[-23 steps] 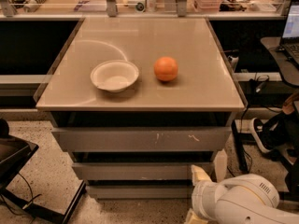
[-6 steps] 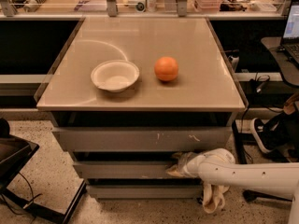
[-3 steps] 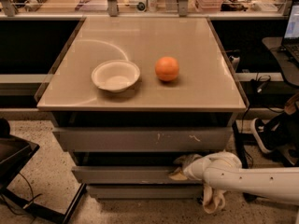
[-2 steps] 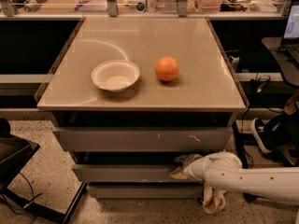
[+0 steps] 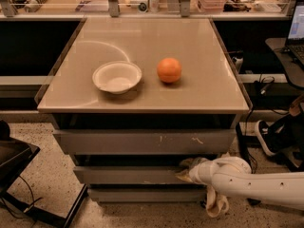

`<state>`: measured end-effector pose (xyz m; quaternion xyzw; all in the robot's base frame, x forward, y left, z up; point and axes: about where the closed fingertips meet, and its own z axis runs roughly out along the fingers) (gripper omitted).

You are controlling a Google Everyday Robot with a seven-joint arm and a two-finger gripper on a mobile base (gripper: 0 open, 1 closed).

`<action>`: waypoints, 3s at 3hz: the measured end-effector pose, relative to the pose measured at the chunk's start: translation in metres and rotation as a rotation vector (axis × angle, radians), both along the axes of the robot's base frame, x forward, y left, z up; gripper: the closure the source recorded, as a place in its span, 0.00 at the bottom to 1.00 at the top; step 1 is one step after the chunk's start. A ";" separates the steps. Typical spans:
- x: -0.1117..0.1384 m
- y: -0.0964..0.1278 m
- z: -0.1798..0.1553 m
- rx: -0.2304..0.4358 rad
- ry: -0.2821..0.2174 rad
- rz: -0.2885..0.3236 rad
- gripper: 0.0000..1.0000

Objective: Open middle drawer

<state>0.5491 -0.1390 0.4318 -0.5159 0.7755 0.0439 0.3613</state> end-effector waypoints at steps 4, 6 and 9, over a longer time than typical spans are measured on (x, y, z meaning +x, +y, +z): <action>-0.043 0.004 0.002 -0.004 -0.068 0.102 1.00; -0.042 -0.001 -0.001 -0.024 -0.058 0.103 1.00; -0.077 0.007 -0.003 -0.020 -0.096 0.184 1.00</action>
Offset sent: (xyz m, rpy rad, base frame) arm -0.1674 -0.0033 -0.0289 -0.0188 -0.1218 0.2552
